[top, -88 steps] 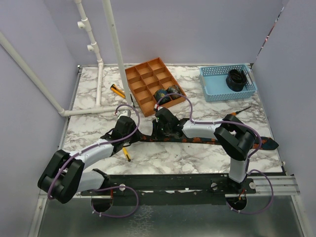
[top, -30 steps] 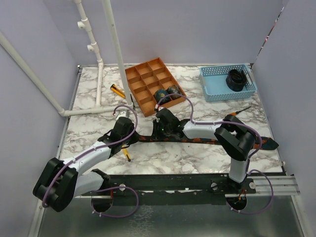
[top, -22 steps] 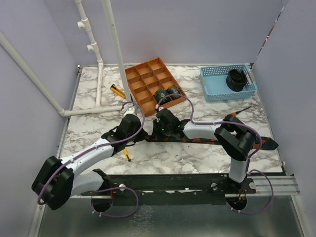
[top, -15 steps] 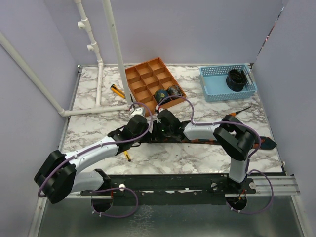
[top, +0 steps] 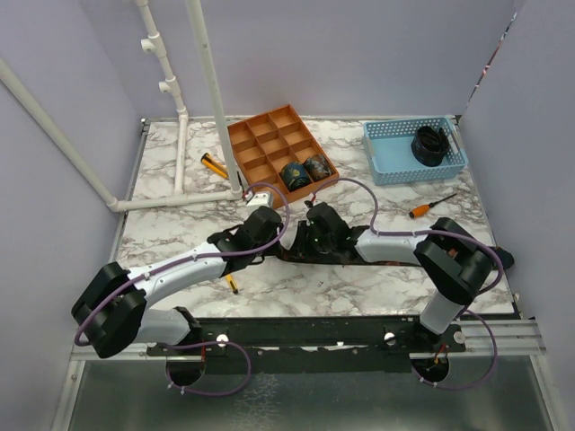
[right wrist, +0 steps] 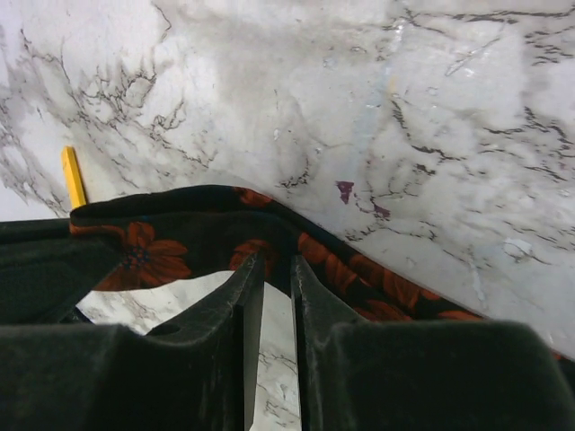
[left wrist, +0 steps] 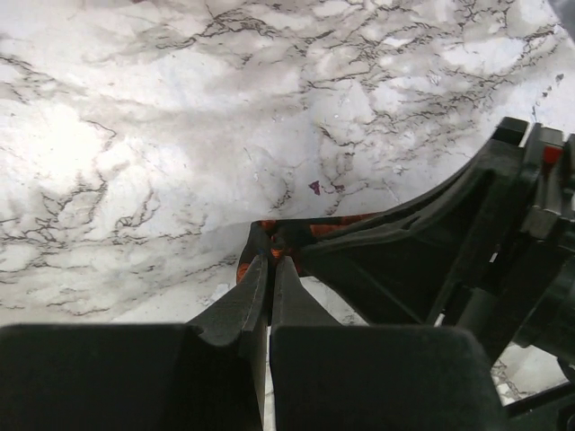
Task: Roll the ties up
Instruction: Roll the tie at the center of the board.
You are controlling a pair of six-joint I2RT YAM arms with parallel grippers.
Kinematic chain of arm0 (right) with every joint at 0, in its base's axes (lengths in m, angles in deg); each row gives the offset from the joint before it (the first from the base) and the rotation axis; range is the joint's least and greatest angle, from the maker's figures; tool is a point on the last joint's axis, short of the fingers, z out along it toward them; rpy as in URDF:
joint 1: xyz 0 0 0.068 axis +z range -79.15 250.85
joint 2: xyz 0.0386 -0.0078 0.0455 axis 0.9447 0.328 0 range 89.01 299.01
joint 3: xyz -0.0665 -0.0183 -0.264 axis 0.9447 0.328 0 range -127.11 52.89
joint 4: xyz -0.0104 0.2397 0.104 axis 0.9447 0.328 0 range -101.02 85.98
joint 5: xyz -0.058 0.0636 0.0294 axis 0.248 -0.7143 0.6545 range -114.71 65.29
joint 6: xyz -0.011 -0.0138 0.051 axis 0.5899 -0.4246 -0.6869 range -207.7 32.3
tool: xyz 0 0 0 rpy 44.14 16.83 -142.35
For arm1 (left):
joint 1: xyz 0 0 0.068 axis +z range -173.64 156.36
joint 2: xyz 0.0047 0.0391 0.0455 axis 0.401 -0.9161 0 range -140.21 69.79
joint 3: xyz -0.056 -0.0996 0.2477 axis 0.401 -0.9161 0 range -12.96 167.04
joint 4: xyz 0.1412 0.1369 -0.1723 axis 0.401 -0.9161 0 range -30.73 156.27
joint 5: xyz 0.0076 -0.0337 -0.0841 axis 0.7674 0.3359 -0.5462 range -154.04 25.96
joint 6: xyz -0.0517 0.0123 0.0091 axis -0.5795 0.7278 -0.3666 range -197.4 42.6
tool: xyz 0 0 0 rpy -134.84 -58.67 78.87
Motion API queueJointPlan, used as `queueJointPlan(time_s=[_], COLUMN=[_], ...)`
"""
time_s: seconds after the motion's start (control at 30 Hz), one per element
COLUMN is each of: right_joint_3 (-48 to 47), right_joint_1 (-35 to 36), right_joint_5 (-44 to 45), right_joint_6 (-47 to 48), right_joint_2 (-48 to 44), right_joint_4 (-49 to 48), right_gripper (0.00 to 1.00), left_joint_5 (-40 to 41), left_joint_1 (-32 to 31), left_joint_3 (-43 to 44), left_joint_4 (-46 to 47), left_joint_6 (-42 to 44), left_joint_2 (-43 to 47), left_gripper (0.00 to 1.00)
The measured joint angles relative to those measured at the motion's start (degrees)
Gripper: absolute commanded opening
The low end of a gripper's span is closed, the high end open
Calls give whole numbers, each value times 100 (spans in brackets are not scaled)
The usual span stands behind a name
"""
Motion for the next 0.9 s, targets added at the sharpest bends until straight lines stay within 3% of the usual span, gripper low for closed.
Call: queueJointPlan(time_s=[0.37,0.9], right_joint_3=[208,-721], right_joint_1=[-181,92], right_joint_5=[31,-894], right_joint_6=[24,-170], right_joint_2=[-319,909], right_joint_4=[181,-251], right_gripper=[16,12], left_joint_5=[398,754], left_joint_1=[-133,-223], left_joint_3=[256,109], left_joint_4=[-284,-529], left_joint_6=[94,57], left_joint_2=[-94,221], left_gripper=[0,0])
